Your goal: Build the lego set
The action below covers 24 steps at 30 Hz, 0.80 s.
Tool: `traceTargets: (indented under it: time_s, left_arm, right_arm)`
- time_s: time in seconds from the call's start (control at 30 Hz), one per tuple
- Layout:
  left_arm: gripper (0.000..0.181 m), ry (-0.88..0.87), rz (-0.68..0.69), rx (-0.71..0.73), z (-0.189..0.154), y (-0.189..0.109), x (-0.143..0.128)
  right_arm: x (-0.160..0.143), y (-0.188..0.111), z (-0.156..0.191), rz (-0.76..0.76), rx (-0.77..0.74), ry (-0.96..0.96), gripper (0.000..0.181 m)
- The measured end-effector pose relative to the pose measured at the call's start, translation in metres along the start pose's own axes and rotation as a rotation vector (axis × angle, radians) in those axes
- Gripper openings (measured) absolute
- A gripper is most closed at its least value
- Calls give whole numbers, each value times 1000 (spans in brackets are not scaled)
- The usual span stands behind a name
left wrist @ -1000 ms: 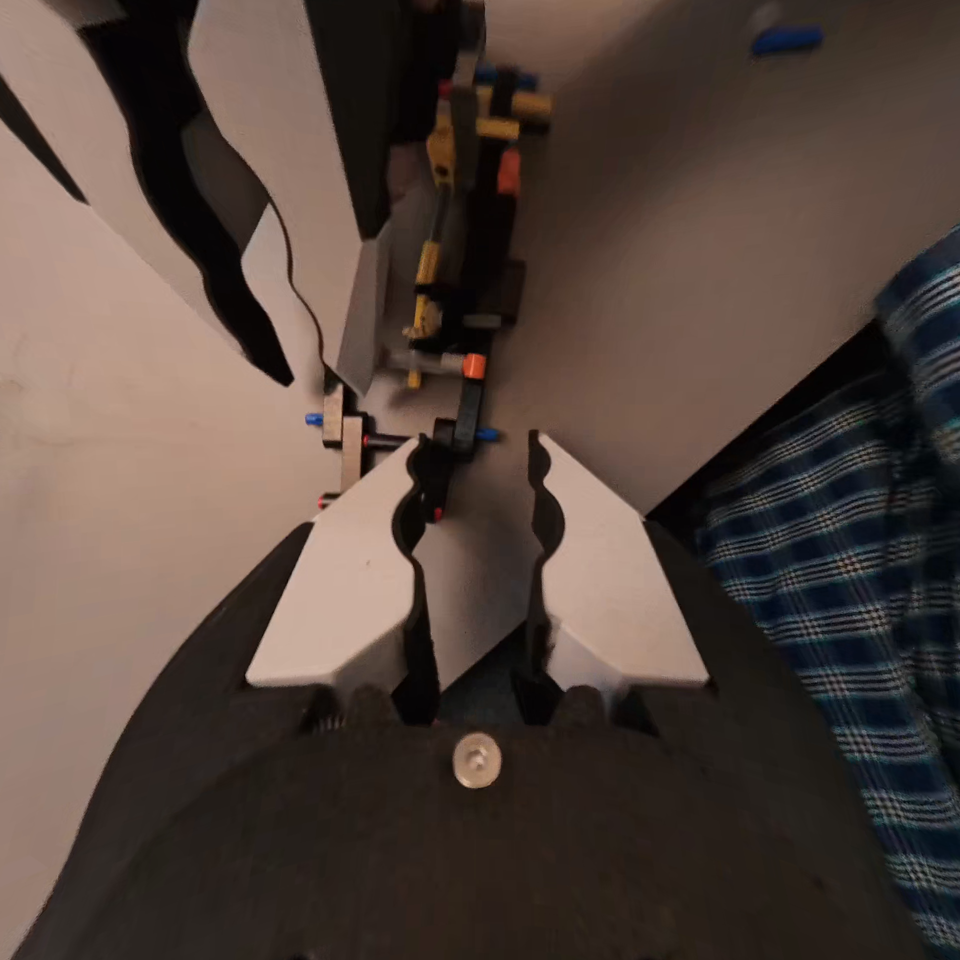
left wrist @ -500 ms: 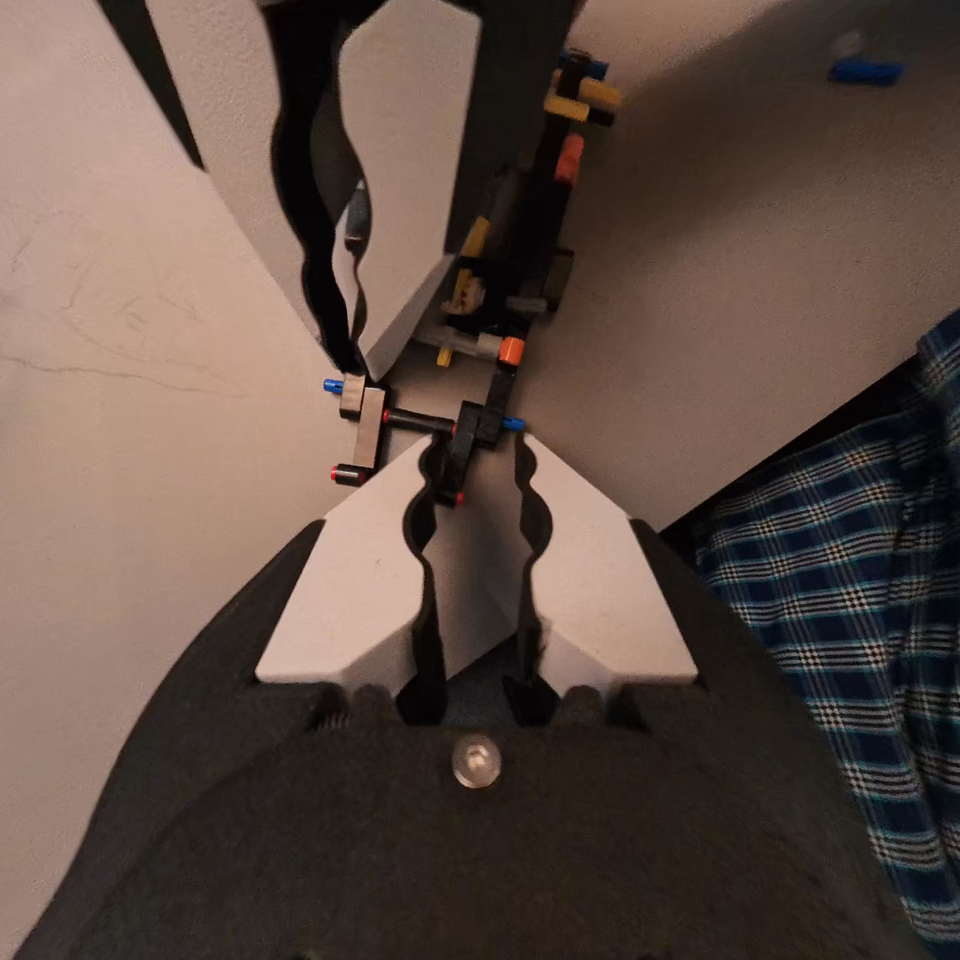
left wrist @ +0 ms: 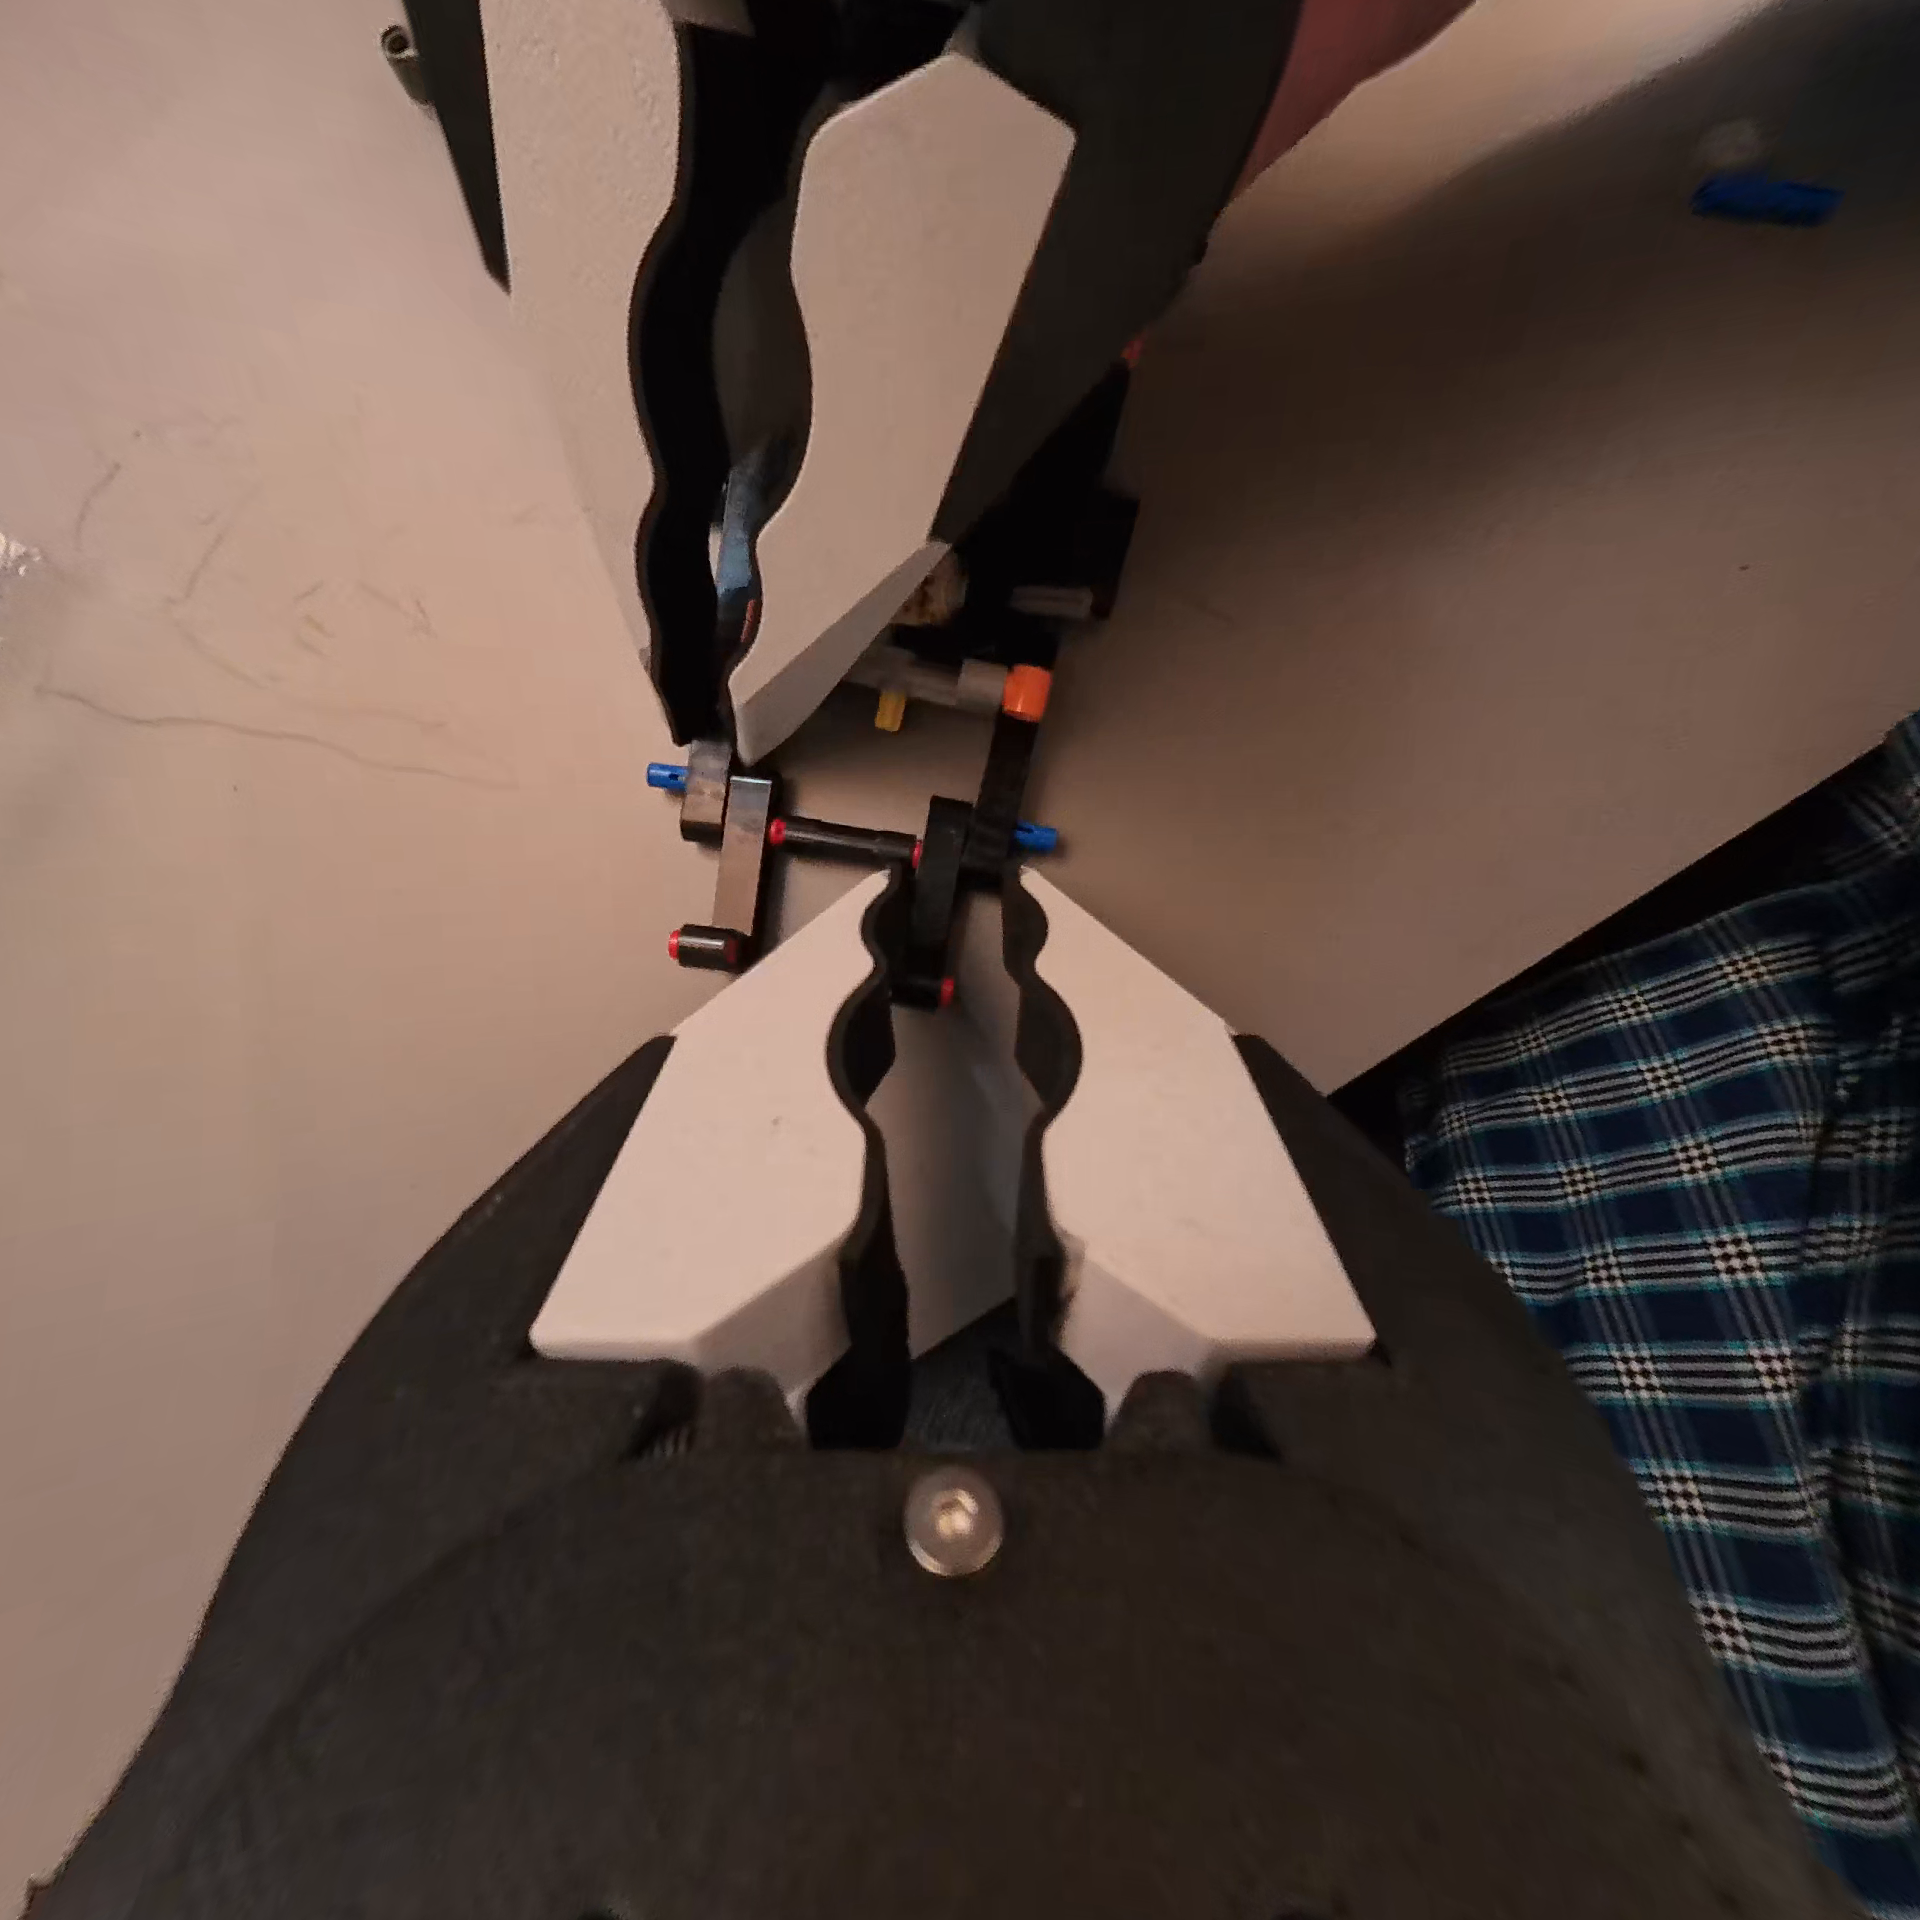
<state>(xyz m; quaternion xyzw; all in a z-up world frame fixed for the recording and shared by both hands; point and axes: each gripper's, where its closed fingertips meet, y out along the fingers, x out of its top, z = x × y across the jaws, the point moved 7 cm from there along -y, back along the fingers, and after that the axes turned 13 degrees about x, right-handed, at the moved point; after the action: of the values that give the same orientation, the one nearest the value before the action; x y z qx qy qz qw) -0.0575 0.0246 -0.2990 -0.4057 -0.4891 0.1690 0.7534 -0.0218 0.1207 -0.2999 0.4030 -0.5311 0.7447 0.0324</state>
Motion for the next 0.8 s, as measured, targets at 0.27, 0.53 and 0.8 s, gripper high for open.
traceTargets:
  time_s: [0.27,0.53,0.8]
  left_arm:
    - [16,-12,-17,-45,-3,2,3]
    - [16,29,-17,-71,0,2,3]
    - [16,96,-6,-81,1,-1,1]
  right_arm:
    - [-3,-3,-6,3,-48,2,6]
    - [-3,-6,-9,16,-13,64,10]
    - [-12,-50,-20,-103,62,201,18]
